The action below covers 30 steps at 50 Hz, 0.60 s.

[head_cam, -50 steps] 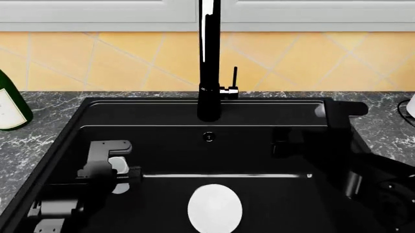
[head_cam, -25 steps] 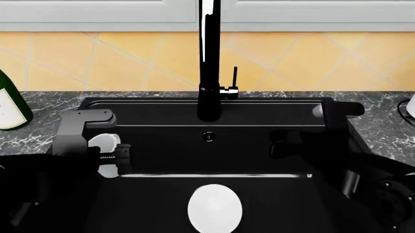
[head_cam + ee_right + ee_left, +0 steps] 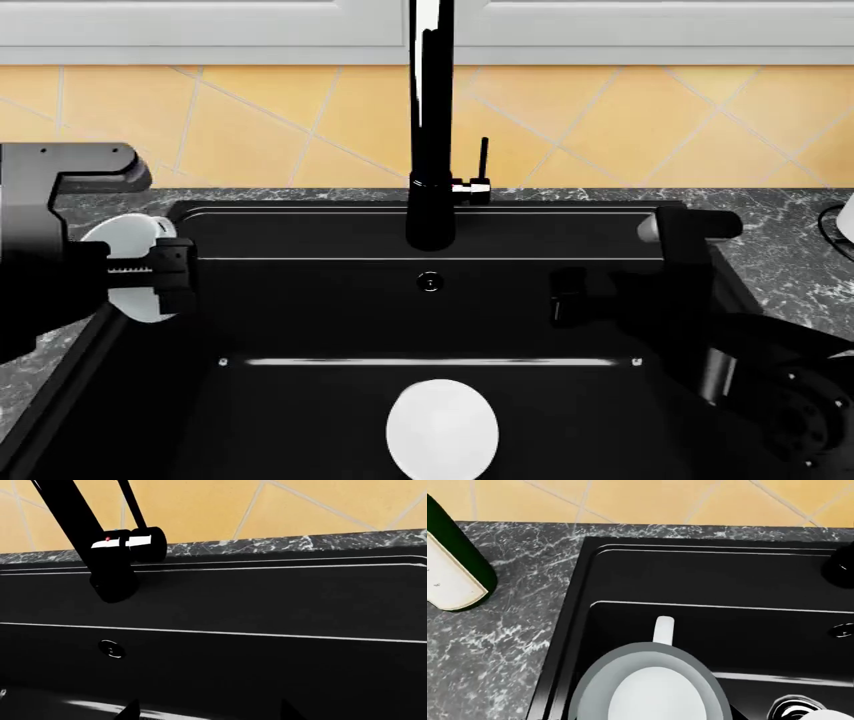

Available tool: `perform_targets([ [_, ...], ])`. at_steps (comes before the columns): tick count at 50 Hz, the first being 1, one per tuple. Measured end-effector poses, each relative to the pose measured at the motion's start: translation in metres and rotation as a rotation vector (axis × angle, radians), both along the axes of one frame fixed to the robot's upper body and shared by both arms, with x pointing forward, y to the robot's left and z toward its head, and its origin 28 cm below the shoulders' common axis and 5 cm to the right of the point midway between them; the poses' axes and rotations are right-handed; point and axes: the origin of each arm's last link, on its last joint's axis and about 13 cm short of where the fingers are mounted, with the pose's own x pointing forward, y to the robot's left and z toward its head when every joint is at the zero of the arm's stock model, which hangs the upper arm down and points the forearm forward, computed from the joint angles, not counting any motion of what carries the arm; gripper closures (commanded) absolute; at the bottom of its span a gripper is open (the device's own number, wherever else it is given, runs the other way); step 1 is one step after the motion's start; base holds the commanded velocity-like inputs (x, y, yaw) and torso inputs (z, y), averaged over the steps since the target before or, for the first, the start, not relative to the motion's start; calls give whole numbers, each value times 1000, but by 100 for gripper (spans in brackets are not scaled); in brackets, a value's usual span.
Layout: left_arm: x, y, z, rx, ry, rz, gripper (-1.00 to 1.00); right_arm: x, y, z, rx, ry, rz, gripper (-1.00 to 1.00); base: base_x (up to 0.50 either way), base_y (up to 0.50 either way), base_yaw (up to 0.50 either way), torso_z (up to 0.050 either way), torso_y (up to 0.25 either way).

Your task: Pick the cup and bowl from the sink and place them on the counter for drying.

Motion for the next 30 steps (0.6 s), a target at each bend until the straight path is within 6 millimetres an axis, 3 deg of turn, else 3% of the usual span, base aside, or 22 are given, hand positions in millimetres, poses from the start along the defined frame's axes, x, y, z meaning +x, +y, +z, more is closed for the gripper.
perform_targets([
  [15, -2, 18, 33, 59, -55, 102, 100, 2, 1, 0, -10, 1, 4, -100, 0, 0, 0, 0, 0],
  [30, -10, 47, 35, 158, -26, 250, 100, 2, 2, -2, -19, 10, 11, -100, 0, 0, 0, 0, 1],
])
